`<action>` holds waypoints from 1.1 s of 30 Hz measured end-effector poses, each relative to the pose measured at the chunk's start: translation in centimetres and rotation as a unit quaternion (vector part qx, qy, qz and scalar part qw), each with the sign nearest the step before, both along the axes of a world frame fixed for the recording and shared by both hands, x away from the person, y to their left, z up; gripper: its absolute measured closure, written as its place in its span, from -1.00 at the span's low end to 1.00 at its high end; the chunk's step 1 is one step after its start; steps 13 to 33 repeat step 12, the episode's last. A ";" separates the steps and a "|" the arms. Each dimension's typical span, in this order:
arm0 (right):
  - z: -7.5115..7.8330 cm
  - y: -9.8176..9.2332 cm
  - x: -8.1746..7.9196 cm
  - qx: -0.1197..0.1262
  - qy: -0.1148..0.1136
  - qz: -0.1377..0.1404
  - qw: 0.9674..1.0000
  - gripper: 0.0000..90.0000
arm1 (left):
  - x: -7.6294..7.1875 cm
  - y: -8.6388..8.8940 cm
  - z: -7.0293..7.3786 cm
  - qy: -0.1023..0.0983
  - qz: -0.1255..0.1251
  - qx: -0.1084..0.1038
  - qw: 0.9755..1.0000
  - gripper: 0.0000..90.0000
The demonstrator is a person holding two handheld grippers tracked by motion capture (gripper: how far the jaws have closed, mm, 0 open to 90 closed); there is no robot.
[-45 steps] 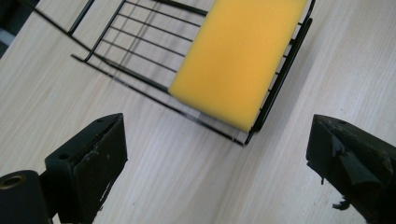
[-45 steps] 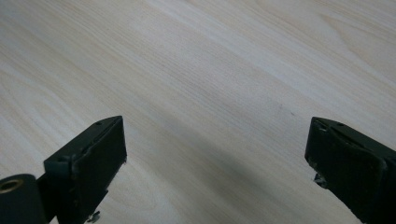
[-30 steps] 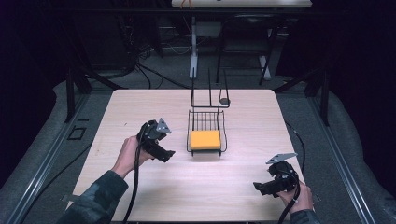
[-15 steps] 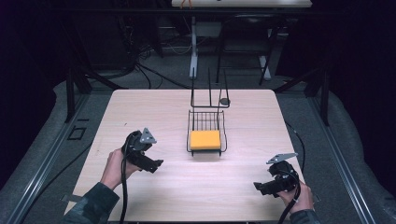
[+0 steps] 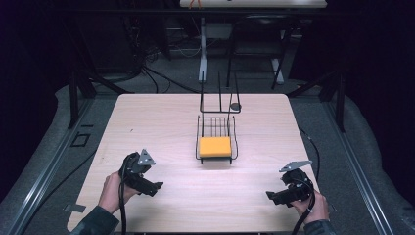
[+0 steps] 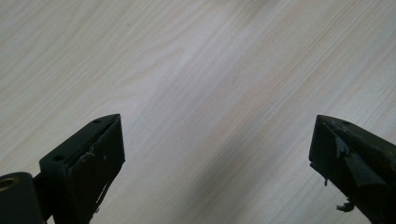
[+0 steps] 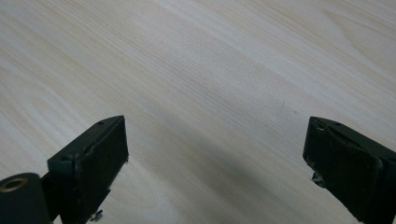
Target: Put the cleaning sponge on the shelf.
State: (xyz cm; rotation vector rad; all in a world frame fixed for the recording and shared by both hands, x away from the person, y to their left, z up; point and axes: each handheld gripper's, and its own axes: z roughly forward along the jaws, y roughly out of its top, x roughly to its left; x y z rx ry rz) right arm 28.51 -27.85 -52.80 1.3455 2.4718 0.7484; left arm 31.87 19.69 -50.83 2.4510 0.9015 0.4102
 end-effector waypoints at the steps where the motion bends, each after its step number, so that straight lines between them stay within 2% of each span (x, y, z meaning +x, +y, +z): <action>1: 0.0 0.1 0.0 0.003 0.003 -0.001 1.000 -0.87 | -0.1 0.0 -0.1 0.000 0.001 0.001 1.000 -0.92; 5: -0.1 0.1 0.0 0.004 0.005 0.000 1.000 -0.87 | 0.0 0.2 -0.5 0.001 0.005 -0.007 1.000 -0.92; 11: -0.2 0.0 0.1 0.001 0.011 0.001 1.000 -0.82 | 0.2 0.2 -1.4 0.017 -0.006 -0.002 1.000 -0.90; 33: -0.3 0.0 0.1 0.001 0.014 0.000 1.000 -0.81 | 0.2 0.2 -1.4 0.017 -0.006 -0.002 1.000 -0.89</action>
